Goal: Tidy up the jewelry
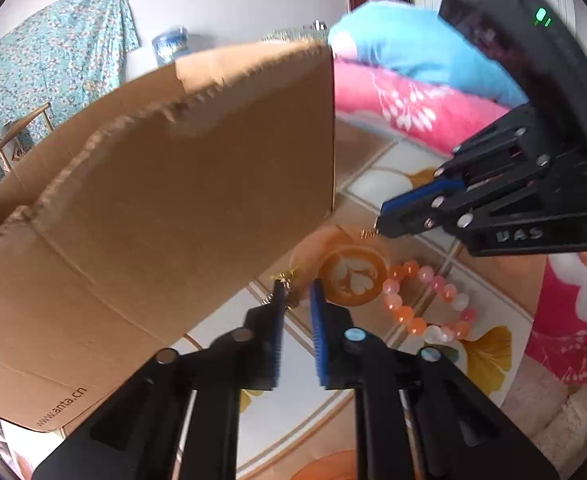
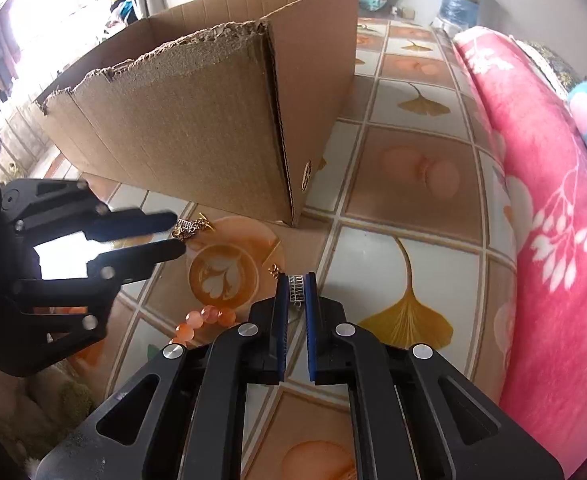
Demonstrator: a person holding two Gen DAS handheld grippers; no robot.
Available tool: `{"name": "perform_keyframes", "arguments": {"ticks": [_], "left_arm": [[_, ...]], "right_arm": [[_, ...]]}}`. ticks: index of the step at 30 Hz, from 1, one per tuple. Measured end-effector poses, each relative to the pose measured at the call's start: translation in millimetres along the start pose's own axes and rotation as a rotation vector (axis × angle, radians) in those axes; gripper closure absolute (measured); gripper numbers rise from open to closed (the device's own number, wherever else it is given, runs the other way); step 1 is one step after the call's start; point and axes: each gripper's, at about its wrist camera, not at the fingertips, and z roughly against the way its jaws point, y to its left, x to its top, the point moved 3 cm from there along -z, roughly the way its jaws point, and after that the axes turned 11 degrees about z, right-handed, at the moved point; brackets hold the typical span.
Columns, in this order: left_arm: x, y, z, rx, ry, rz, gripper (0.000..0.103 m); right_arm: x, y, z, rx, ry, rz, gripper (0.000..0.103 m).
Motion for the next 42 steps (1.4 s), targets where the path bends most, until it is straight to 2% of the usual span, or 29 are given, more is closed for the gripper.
{"name": "perform_keyframes", "arguments": {"ticks": [5,9,14,19,22,26,28,34,40,42], "left_arm": [[1.2,-3.1,-3.9,0.011,0.030,-0.007,0.095],[0.3,3.1,-2.0,-0.031,0.073,0.052,0.095],[-6.1,8.3,4.9,-0.047,0.101,0.092,0.095],[1.0,17.2,15.9,-0.064,0.020,0.123,0.095],[8.6,15.9,10.1,-0.055,0.012,0.106,0.094],[5.7,7.8,-3.6,-0.041,0.057,0.063,0.094],[2.4,4.3,-2.6,-0.023,0.054,0.037,0.094],[-2.6,6.7,-1.6,-0.038,0.080,0.062,0.099],[-11.1,6.6,7.6,-0.062,0.108,0.072,0.099],[-11.6,6.7,8.9,-0.057,0.095,0.071,0.098]], "right_arm": [[-6.0,-2.3,3.2,0.015,-0.022,-0.044,0.097],[-8.5,-2.7,4.8,0.021,-0.032,-0.061,0.097],[-8.9,-6.0,3.9,0.034,-0.042,-0.079,0.097],[-8.7,-8.0,2.8,0.040,-0.050,-0.093,0.097],[-8.8,-9.1,2.2,0.040,-0.052,-0.098,0.097],[-9.2,-10.8,1.6,0.048,-0.055,-0.103,0.097],[-9.3,-11.3,1.7,0.050,-0.057,-0.105,0.097],[-9.2,-11.7,0.9,0.056,-0.061,-0.109,0.097],[-9.8,-11.6,0.4,0.058,-0.064,-0.105,0.097],[-10.2,-11.5,0.4,0.057,-0.066,-0.106,0.097]]}}
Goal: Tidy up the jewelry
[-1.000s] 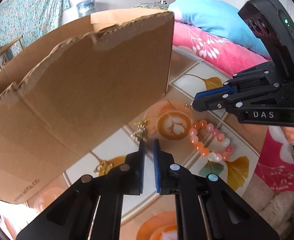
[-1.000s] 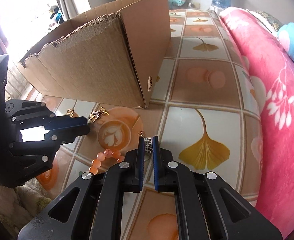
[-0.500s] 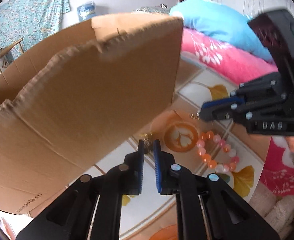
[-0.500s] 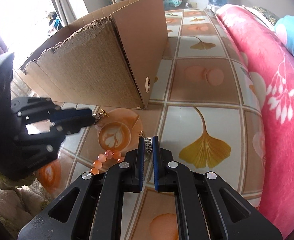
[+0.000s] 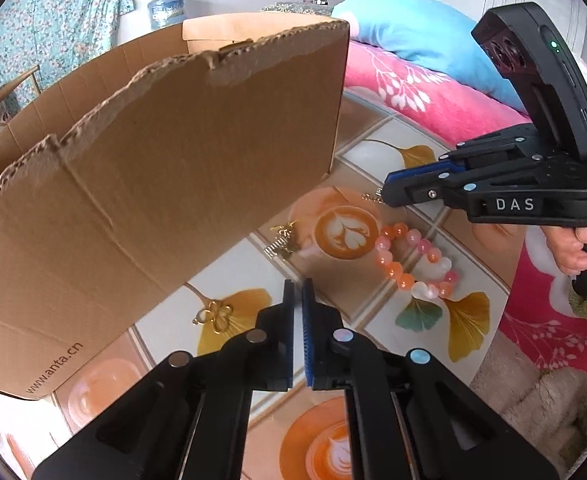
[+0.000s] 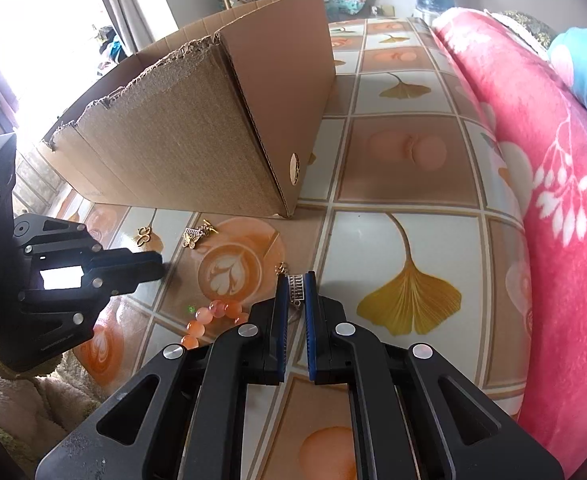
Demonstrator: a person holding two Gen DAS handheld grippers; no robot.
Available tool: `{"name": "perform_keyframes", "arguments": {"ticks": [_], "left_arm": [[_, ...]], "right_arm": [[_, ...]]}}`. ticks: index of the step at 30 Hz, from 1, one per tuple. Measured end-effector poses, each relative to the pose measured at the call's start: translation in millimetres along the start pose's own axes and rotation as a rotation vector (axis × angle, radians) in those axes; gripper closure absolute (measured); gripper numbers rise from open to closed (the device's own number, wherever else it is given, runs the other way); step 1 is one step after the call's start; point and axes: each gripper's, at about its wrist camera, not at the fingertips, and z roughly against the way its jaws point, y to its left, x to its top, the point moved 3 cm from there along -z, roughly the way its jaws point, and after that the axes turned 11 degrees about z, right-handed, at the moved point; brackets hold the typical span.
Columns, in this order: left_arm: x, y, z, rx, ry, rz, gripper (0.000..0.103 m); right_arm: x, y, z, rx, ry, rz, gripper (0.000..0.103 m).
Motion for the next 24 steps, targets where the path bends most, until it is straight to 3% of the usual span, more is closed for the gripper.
{"name": "perform_keyframes", "arguments": {"ticks": [3,5,10,11,13,16,20,24], "left_arm": [[8.1,-0.4,2.5,0.007,-0.040,0.000,0.091],[14.9,-0.9,3.3,0.001,-0.065,0.005,0.074],[19.5,-4.3,-8.4,0.013,-0.058,-0.027,0.072],[19.2,-4.1,-12.0,0.022,-0.049,-0.028,0.073],[18.5,-2.2,-14.3,0.018,-0.046,-0.022,0.089],[18.0,-2.1,-15.7,0.036,-0.050,-0.032,0.090],[14.7,1.7,-12.4,0.041,-0.050,-0.029,0.101],[8.1,5.0,-6.7,0.040,-0.035,-0.025,0.102]], "right_arm": [[0.1,-0.2,0.3,-0.002,0.000,-0.005,0.097],[0.4,0.2,0.4,-0.004,0.002,-0.008,0.097],[1.0,-1.8,0.2,0.001,0.001,-0.014,0.097],[0.8,-2.4,0.2,0.004,-0.001,-0.017,0.097],[0.4,-3.4,0.2,0.009,-0.004,-0.022,0.097],[0.1,-5.0,0.0,0.016,-0.006,-0.026,0.097],[-0.5,-6.1,0.0,0.025,-0.011,-0.032,0.097],[-1.9,-6.4,0.5,0.031,-0.019,-0.035,0.097]]}}
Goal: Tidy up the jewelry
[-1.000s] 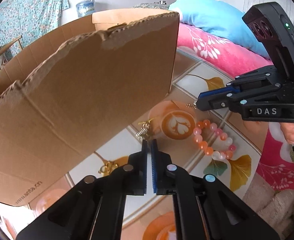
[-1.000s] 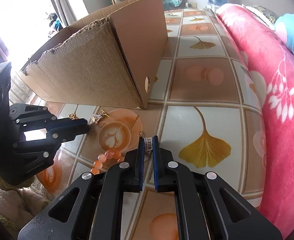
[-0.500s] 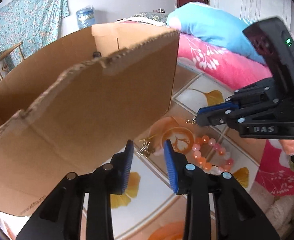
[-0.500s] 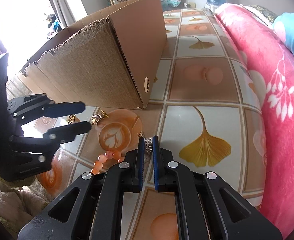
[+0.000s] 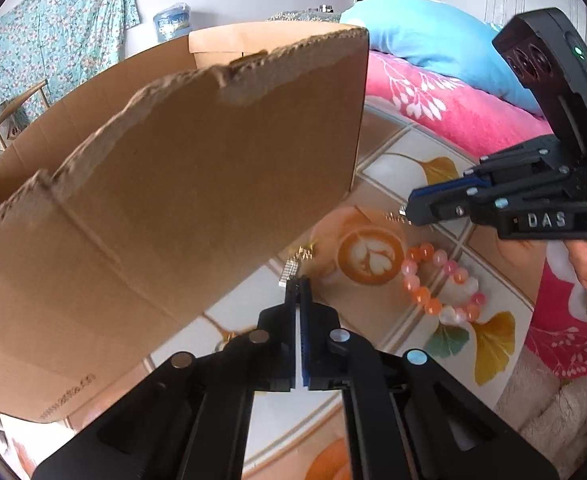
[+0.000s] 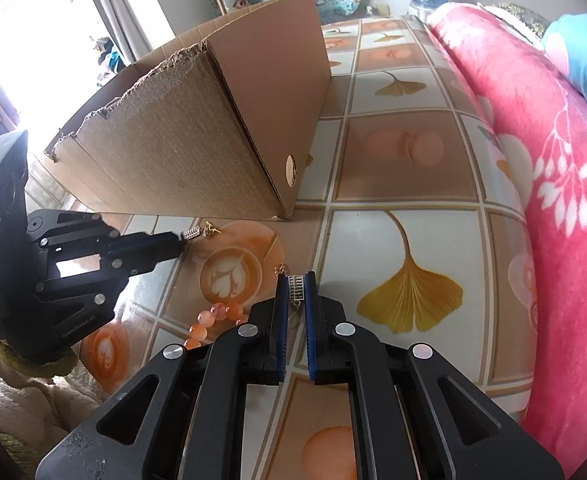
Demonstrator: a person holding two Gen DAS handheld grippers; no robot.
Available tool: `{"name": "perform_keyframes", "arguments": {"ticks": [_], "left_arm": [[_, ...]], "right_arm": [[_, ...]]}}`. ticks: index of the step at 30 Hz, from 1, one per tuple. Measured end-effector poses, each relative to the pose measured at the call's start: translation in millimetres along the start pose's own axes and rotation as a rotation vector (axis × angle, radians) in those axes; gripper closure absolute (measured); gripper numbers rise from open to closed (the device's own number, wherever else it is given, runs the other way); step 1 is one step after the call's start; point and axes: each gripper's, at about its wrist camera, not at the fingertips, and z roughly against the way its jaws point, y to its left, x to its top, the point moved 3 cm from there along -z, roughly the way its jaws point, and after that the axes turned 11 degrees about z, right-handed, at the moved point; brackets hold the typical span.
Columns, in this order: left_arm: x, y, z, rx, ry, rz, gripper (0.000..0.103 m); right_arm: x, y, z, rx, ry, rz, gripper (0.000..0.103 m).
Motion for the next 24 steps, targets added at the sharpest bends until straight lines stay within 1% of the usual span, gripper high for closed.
{"name": "perform_keyframes", "arguments": {"ticks": [2,3,7,12,14,16,17,20,24], "left_arm": [[-3.2,0.4,3.4,0.008,0.008,-0.003,0.102],[-5.4,0.5,5.5,0.009,0.015,-0.003,0.102],[-14.7,2.2,12.9,0.019,0.030,0.004,0.102],[-23.4,7.6,18.3,0.015,0.021,0.032,0.101],[-26.8,11.3,20.5,0.016,0.019,0.048,0.101],[-28.7,14.9,22.1,0.018,0.018,0.058,0.101],[-30.3,17.3,23.6,0.018,0.017,0.066,0.101],[-33.6,21.6,25.8,0.015,0.014,0.076,0.101],[-38.8,25.0,30.0,0.032,0.004,0.077,0.101]], "right_arm": [[-0.4,-0.8,0.4,0.004,-0.003,-0.002,0.097],[-1.6,-0.6,0.8,0.001,0.019,0.012,0.097],[-2.5,1.1,1.5,-0.003,0.017,0.012,0.097],[-1.9,3.4,2.8,-0.008,0.009,0.005,0.096],[-1.2,4.1,5.4,-0.007,-0.001,-0.001,0.094],[0.2,4.7,10.6,-0.007,-0.019,-0.011,0.086],[1.1,4.9,14.5,-0.007,-0.033,-0.019,0.079],[5.2,9.9,25.4,0.012,-0.073,-0.027,0.078],[12.8,25.2,31.7,0.050,-0.107,0.007,0.078]]}}
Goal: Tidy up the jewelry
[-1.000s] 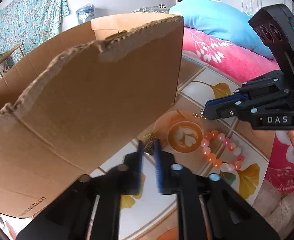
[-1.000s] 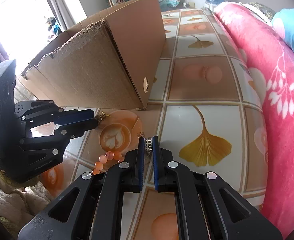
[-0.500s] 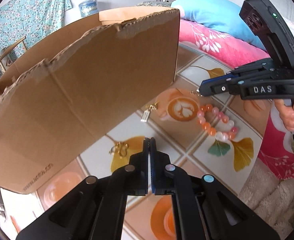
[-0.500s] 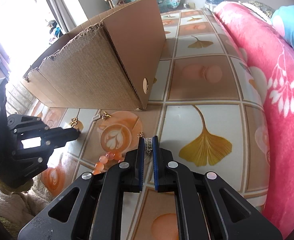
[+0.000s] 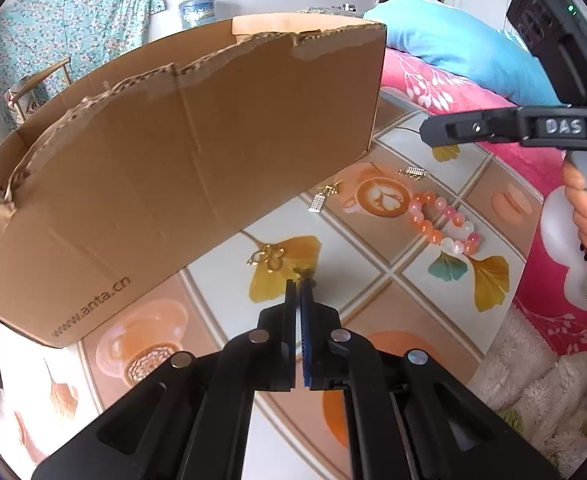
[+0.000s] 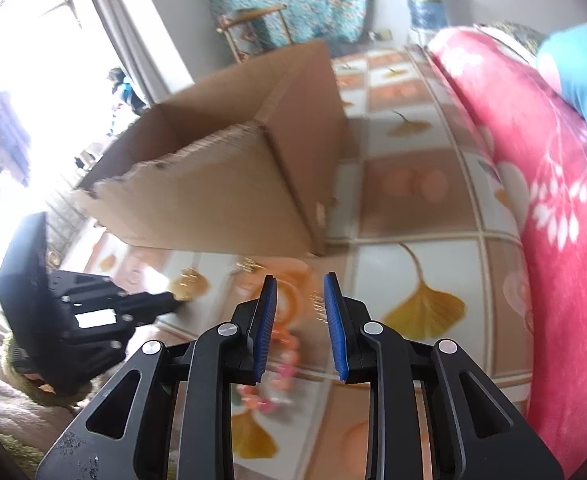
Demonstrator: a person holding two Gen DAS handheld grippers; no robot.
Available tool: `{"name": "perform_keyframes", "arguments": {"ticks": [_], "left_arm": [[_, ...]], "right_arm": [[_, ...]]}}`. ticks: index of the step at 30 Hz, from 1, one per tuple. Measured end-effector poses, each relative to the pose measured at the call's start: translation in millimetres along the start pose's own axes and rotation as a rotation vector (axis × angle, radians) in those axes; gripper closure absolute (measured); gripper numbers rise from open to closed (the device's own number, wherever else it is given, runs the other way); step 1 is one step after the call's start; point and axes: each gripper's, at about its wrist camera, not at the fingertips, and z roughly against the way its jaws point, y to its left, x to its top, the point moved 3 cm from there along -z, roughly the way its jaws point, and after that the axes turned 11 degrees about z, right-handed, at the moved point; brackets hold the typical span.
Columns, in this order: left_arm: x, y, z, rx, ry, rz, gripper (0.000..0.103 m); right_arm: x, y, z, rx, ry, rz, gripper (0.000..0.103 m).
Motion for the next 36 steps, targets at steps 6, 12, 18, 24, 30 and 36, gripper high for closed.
{"name": "perform_keyframes", "arguments": {"ticks": [6,12,18,24,30,36], "left_arm": [[-7.7,9.6,6.8,0.079,-0.020,0.002,0.101],[0.2,18.6,20.2,-0.075,-0.042,0.114,0.094],[10.8,0.2,12.3,-0.067,-0.040,0.021,0.078],[11.6,2.3,-1.4,-0.011,-0.007,0.037,0.079],[14.1,1.2,-1.8,0.020,-0.001,0.018,0.093],[12.3,4.4,0.5,0.043,0.002,0.017,0.096]], "right_arm": [[4.0,30.4,-19.1,0.053,0.026,0.049,0.075],[5.5,35.2,-26.8,0.067,0.031,0.038,0.075],[4.6,36.3,-21.2,0.070,0.015,0.024,0.075],[-0.1,34.7,-18.9,0.057,-0.001,0.018,0.075],[0.7,34.2,-18.5,0.063,-0.013,0.009,0.075],[3.5,44.6,-21.7,0.071,-0.009,0.031,0.075]]}}
